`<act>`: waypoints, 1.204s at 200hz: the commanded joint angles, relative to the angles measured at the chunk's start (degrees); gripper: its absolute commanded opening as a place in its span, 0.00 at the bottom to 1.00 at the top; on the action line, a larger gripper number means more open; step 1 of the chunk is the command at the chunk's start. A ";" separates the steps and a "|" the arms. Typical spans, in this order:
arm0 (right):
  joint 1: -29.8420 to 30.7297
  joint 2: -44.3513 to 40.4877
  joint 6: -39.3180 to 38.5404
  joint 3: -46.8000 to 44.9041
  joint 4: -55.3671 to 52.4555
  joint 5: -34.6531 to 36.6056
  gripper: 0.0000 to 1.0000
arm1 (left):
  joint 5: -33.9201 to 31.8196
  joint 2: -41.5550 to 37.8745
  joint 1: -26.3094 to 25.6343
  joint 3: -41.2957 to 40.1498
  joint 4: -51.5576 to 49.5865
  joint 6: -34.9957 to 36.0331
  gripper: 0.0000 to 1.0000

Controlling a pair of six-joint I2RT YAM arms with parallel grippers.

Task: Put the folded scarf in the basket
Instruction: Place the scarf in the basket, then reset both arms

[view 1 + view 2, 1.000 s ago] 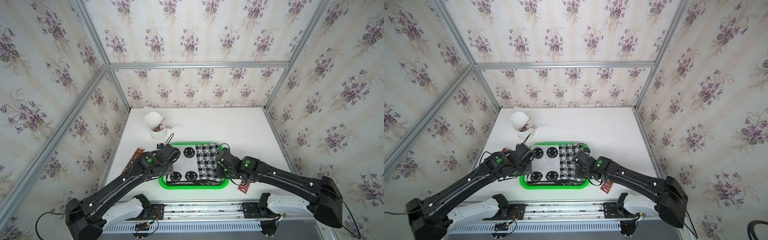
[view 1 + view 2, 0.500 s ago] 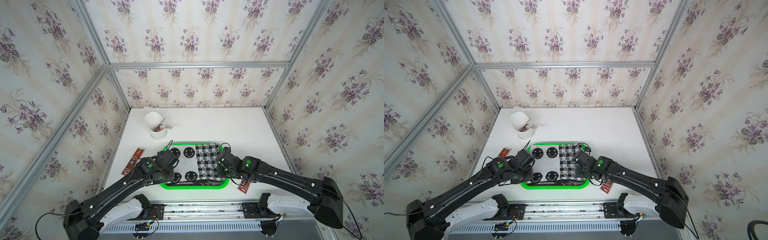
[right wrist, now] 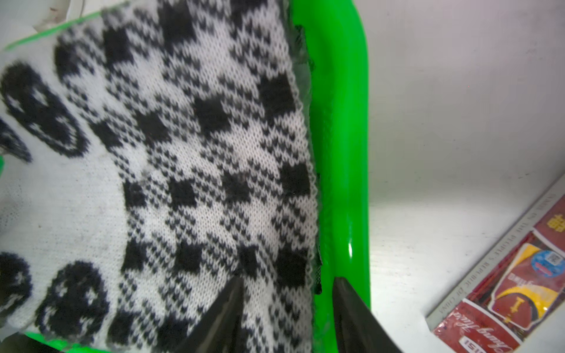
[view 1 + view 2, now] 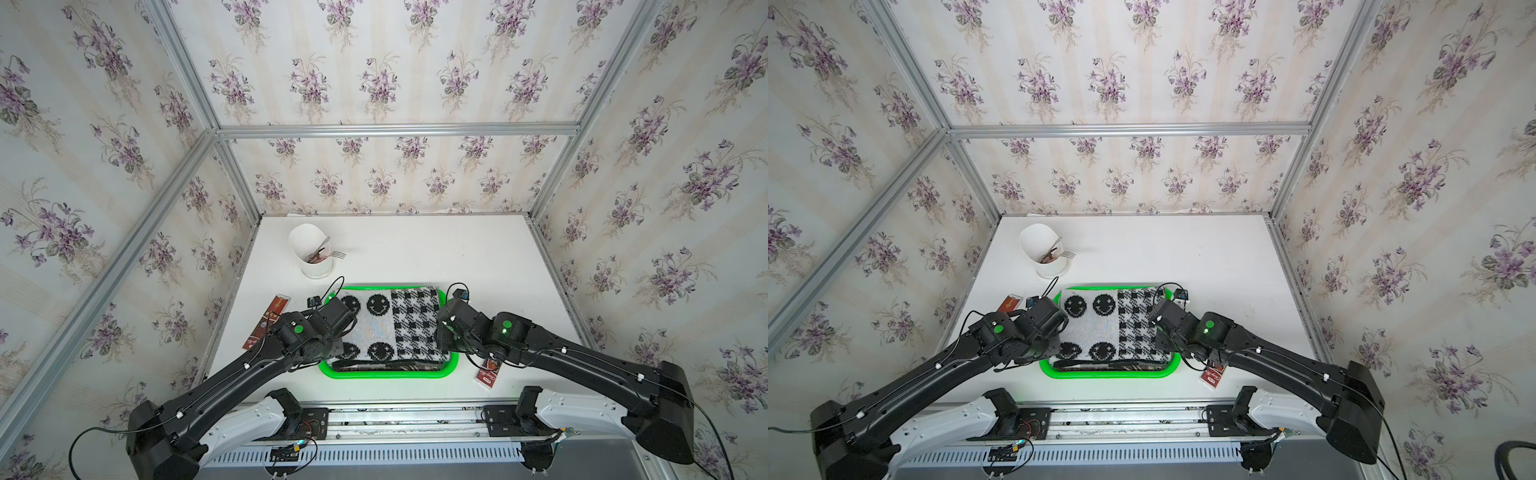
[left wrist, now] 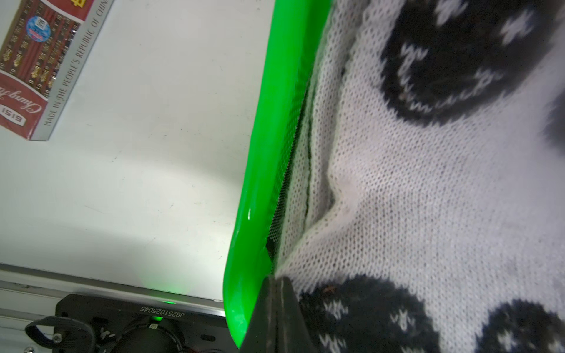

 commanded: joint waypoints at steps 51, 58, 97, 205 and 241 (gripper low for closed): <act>-12.39 -6.68 -12.67 7.02 2.14 17.33 1.00 | -9.88 -5.56 0.06 8.92 -3.30 3.50 0.99; -12.62 -7.56 -15.08 7.29 4.87 20.54 1.00 | -12.04 -6.41 0.36 10.63 -3.42 4.69 0.99; -16.49 -7.61 -26.01 7.43 18.98 37.41 1.00 | -25.35 -7.39 5.21 19.08 -1.50 14.87 0.99; -53.08 14.17 -42.22 -12.66 65.94 18.50 1.00 | -7.56 12.43 39.16 -8.54 51.37 38.45 0.99; -53.21 19.29 -46.25 -15.99 74.62 17.33 1.00 | -1.81 19.58 40.94 -9.54 65.50 48.54 0.99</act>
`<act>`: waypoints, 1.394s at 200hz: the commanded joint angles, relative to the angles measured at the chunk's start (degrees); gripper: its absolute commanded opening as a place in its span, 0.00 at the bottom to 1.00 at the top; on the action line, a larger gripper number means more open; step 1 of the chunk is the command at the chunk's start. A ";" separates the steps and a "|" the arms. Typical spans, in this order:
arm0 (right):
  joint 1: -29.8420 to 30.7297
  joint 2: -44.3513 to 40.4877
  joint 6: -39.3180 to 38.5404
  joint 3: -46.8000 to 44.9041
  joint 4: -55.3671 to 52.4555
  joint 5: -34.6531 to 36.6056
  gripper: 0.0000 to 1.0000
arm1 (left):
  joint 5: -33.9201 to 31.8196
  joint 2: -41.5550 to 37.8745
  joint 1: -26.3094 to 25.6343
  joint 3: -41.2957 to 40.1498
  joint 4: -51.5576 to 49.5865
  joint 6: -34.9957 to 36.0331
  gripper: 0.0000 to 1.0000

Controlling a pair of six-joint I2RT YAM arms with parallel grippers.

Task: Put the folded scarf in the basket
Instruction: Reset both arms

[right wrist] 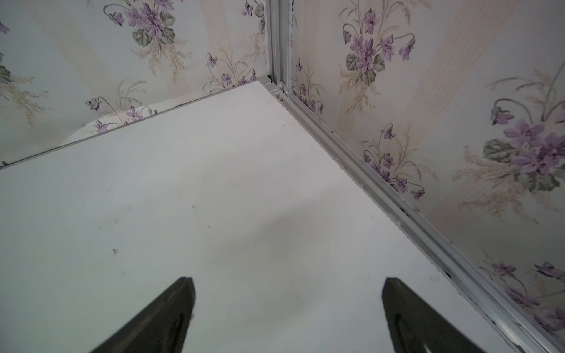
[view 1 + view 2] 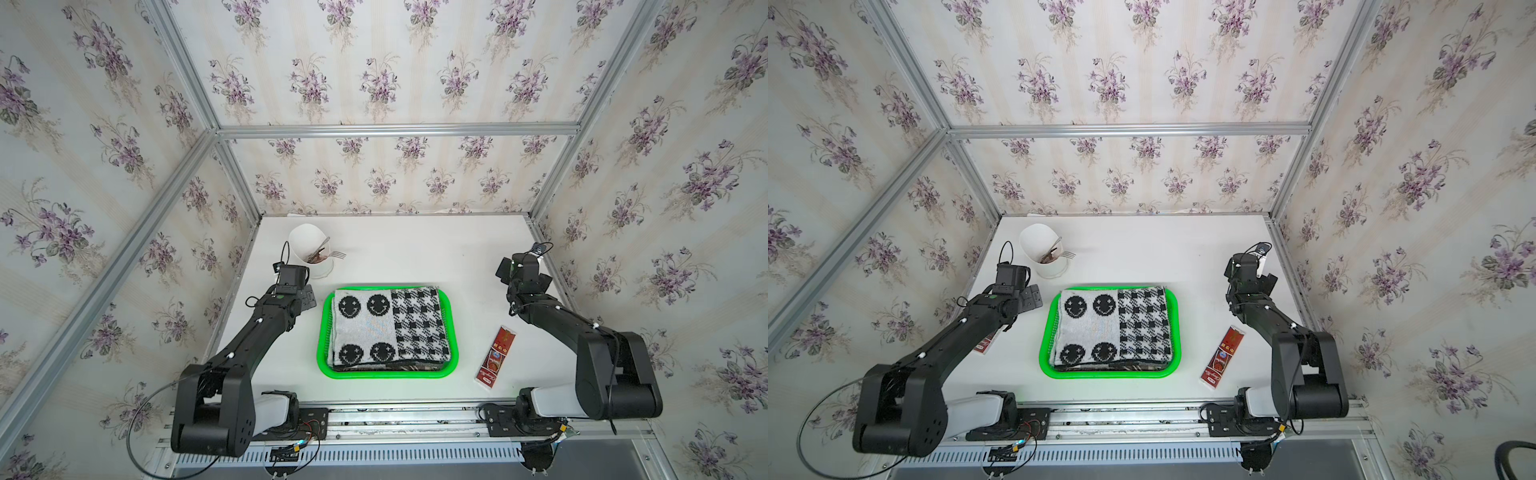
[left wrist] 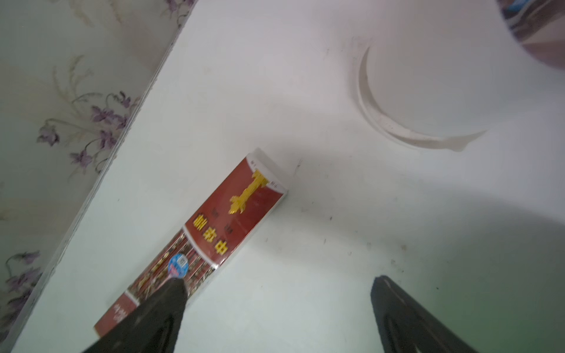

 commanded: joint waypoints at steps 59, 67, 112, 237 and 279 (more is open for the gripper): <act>-0.69 2.56 -8.36 -18.06 39.91 -15.73 1.00 | 8.22 5.41 2.19 -10.89 42.47 18.06 0.99; -0.59 3.15 -9.14 -19.28 42.22 -16.56 1.00 | 9.18 7.13 2.83 -13.05 47.43 17.59 0.99; -0.63 6.10 -14.25 -27.89 61.67 -29.19 1.00 | 11.84 9.33 2.06 -15.87 54.13 19.97 0.99; -0.65 5.61 -10.86 -25.10 54.68 -21.08 1.00 | 13.85 10.41 1.21 -16.71 56.69 21.93 0.99; -0.63 5.55 -10.91 -25.00 54.65 -21.08 1.00 | 13.85 10.52 1.16 -16.61 56.55 21.97 0.99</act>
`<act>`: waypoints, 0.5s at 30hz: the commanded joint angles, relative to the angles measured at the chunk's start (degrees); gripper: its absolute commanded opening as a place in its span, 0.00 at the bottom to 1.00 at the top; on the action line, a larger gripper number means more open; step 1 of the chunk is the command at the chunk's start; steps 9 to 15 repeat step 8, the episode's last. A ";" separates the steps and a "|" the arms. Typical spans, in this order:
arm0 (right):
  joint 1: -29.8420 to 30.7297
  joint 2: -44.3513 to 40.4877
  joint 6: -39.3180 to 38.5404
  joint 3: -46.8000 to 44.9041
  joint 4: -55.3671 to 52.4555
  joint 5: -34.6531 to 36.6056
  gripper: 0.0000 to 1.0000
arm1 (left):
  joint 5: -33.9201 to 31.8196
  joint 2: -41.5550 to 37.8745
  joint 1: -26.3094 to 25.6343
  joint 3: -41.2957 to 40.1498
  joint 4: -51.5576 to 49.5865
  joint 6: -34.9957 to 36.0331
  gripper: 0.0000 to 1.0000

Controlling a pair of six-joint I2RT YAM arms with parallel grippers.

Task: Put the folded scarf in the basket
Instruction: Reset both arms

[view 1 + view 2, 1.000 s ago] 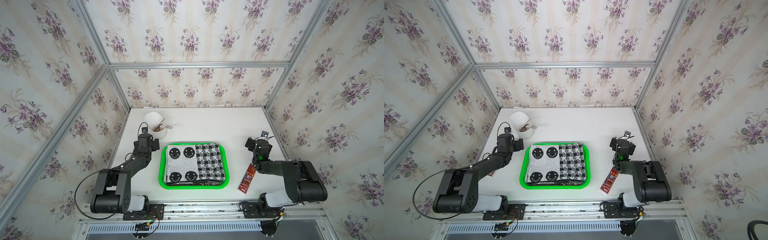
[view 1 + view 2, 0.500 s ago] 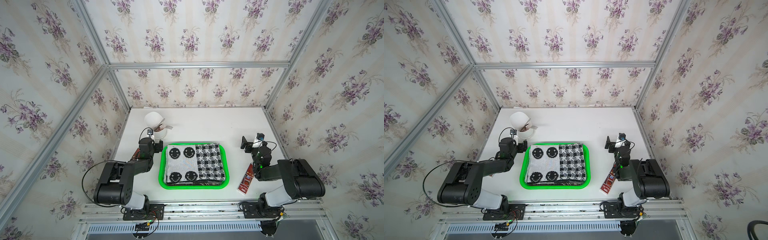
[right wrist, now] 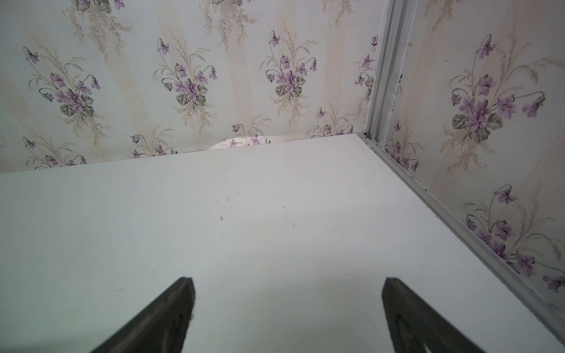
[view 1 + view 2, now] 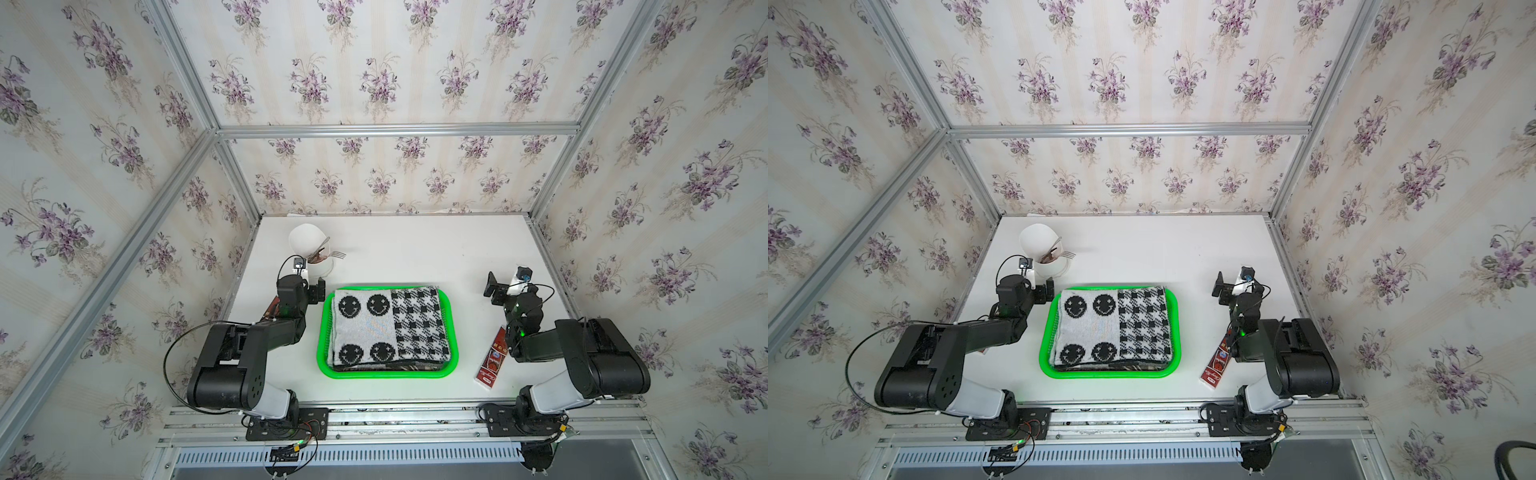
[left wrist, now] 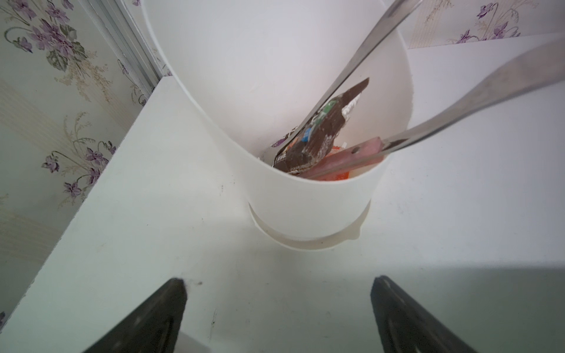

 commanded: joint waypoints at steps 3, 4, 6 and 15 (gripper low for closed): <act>-0.02 -0.09 0.46 0.07 1.55 0.36 1.00 | 0.22 0.11 -0.01 0.25 1.19 0.74 0.99; -0.02 -0.09 0.46 0.06 1.54 0.36 1.00 | 0.22 0.03 0.00 0.18 1.23 0.75 0.99; -0.02 -0.11 0.46 0.05 1.59 0.36 1.00 | 0.21 0.01 -0.01 0.12 1.31 0.74 0.99; -0.02 -0.11 0.45 0.10 1.59 0.36 1.00 | 0.21 -0.04 0.06 0.06 1.32 0.75 0.99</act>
